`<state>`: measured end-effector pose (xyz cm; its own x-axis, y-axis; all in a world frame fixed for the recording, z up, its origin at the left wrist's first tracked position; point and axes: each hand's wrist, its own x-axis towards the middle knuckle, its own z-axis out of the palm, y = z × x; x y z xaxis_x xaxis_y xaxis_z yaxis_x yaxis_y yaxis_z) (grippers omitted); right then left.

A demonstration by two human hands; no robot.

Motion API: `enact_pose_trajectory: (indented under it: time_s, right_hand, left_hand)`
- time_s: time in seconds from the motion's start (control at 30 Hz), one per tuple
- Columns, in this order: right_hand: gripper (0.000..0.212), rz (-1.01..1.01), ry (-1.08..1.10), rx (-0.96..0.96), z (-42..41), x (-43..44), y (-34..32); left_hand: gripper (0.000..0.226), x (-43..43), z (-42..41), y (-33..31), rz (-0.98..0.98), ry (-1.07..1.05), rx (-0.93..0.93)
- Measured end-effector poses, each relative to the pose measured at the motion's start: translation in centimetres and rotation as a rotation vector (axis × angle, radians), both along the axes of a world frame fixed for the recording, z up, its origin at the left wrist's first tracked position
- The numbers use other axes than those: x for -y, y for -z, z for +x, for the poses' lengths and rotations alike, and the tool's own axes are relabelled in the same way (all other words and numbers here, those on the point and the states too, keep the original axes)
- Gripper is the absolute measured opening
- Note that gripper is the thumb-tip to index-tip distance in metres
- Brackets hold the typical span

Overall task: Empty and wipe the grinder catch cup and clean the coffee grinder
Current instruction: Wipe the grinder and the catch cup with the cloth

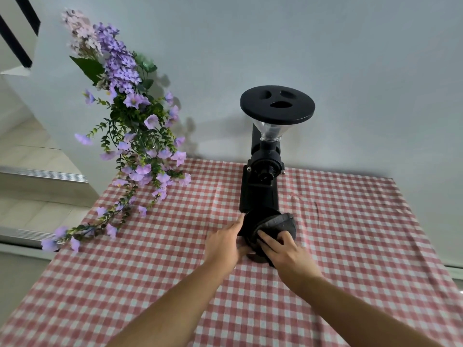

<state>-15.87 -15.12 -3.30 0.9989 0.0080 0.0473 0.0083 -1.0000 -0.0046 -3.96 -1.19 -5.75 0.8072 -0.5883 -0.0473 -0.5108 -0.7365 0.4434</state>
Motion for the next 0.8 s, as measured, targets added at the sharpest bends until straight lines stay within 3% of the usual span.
enact_pose_trajectory:
  time_s: [0.17, 0.3, 0.4, 0.53, 0.7, 0.8]
  right_hand:
    - [0.033, -0.044, 0.109, -0.082, 0.4, 1.3, -1.9]
    - [0.033, 0.236, 0.426, 0.074, 2.0, 2.0, -4.2]
    - [0.038, 0.337, 0.320, 0.171, 3.8, 1.1, -5.0]
    - [0.042, -0.022, -0.114, -0.147, 5.3, -0.2, -3.7]
    - [0.034, -0.264, -0.064, -0.158, 5.4, 2.4, -4.5]
    - [0.028, -0.254, 0.039, -0.207, 5.2, 2.1, -4.8]
  left_hand:
    - [0.091, 0.2, -0.3, -0.2, 0.010, -0.023, 0.003]
    - [0.087, 0.2, -0.7, -0.3, -0.018, -0.038, -0.032]
    - [0.085, 0.2, -0.7, -0.4, -0.009, -0.028, -0.031]
    - [0.081, 0.3, -0.6, -0.2, -0.005, -0.053, -0.015]
    - [0.083, 0.3, -1.0, -0.3, -0.007, -0.048, 0.013]
    - [0.085, 0.3, -1.2, -0.4, 0.014, -0.048, 0.040]
